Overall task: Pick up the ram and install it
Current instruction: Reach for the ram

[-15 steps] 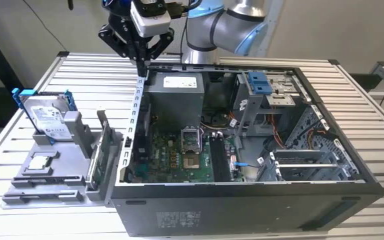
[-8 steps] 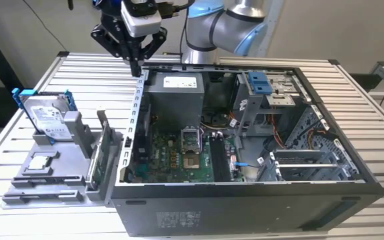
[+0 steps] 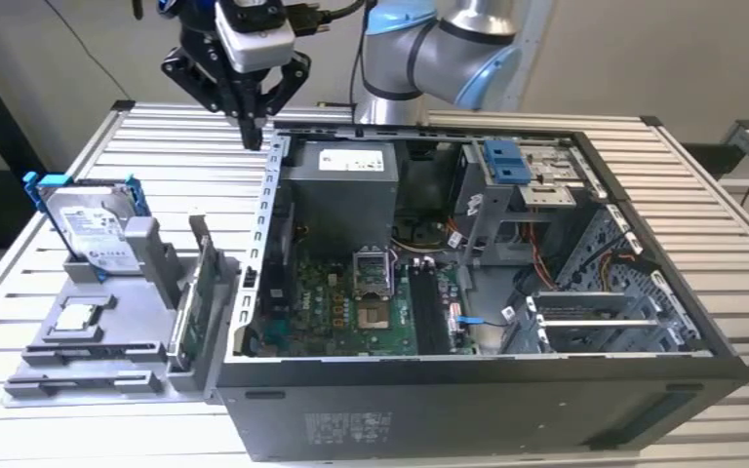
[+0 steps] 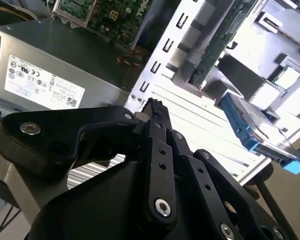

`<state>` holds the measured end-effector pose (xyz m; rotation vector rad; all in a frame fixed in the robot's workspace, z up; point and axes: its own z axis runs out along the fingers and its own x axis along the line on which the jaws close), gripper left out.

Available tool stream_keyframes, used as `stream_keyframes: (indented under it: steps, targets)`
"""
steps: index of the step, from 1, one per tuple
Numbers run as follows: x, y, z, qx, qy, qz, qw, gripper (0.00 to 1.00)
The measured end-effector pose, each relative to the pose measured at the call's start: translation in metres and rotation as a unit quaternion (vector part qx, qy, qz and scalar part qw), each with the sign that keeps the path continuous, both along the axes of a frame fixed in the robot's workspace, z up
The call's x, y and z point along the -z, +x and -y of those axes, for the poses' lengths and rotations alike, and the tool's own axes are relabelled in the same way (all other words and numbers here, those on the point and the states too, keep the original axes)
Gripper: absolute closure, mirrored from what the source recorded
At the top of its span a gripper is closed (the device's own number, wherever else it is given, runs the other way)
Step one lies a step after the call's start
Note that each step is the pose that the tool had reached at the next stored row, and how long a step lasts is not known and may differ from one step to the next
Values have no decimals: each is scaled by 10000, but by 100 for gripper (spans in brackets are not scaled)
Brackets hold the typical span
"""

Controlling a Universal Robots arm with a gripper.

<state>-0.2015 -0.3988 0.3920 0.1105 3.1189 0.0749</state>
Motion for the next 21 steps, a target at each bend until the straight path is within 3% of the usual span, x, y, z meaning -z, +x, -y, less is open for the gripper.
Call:
stream_keyframes:
  steps: [21]
  targets:
    - [9, -444, 10, 0, 0, -3, 10000, 89]
